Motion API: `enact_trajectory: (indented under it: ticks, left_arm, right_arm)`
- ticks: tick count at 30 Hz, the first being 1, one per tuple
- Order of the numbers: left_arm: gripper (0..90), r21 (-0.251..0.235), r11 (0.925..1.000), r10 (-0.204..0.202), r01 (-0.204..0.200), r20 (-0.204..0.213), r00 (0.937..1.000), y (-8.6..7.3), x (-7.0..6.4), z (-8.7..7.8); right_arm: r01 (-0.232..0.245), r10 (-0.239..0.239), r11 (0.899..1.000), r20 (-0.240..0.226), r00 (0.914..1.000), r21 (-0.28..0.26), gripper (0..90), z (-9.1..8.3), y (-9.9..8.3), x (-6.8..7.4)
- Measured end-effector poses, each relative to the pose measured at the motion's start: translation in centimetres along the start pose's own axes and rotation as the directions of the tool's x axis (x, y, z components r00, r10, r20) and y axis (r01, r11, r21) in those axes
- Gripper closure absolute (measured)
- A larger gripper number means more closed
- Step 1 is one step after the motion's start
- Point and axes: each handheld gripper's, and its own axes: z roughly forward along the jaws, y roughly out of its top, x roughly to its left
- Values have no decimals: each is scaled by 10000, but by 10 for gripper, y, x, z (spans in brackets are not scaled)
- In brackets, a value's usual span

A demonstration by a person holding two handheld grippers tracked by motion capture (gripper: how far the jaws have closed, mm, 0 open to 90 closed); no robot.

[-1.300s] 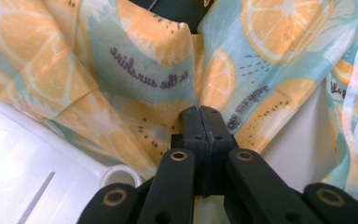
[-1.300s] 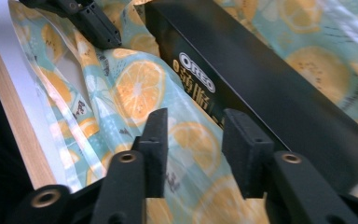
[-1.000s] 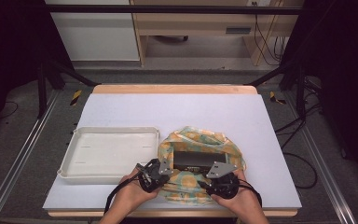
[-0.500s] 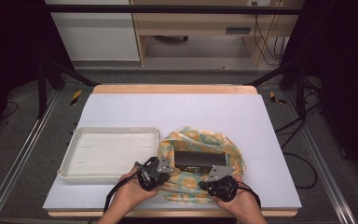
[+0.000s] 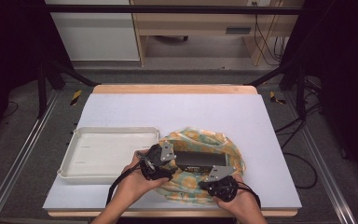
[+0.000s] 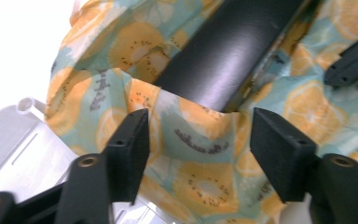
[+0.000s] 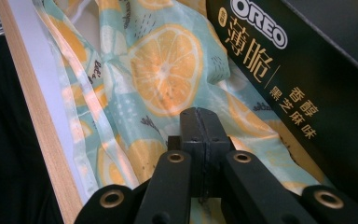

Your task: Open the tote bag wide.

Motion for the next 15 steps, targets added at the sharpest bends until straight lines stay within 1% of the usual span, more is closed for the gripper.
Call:
enact_trajectory:
  ticks: [1,2,4,5,6,8,10,13,15]
  left_arm:
    - [379,100,9999,122,-120,-223,9997,1,1,1]
    - [378,220,9997,89,-84,-231,9997,0,2,2]
    - [390,506,9986,150,-142,-155,9998,-1,2,4]
    - [393,556,9983,158,-152,-106,9998,-3,3,5]
    - [395,574,9983,150,-142,-127,9998,-4,3,6]
    - [421,603,9981,143,-142,-4,9999,-6,4,7]
    - [442,756,9970,156,-159,42,9999,-6,4,9]
    - [478,762,9970,90,-100,125,9999,-7,5,13]
    - [531,789,9968,100,-115,197,9998,-8,5,14]
  right_arm:
    - [-30,30,10000,-4,10000,17,900,0,0,0]
    - [26,-26,10000,-6,10000,-9,900,0,0,0]
    - [32,-32,10000,-31,10000,11,900,0,0,1]
    - [44,-44,10000,-34,10000,38,896,-1,0,1]
    - [64,-63,10000,-27,10000,14,888,-1,0,2]
    - [132,-132,9999,-22,9999,-22,876,-1,-1,2]
    - [131,-131,9999,-15,9999,-40,861,-1,-1,2]
    - [128,-128,9999,0,9999,-58,842,-1,-1,2]
    - [152,-152,9999,-1,9999,-78,837,-1,-1,3]
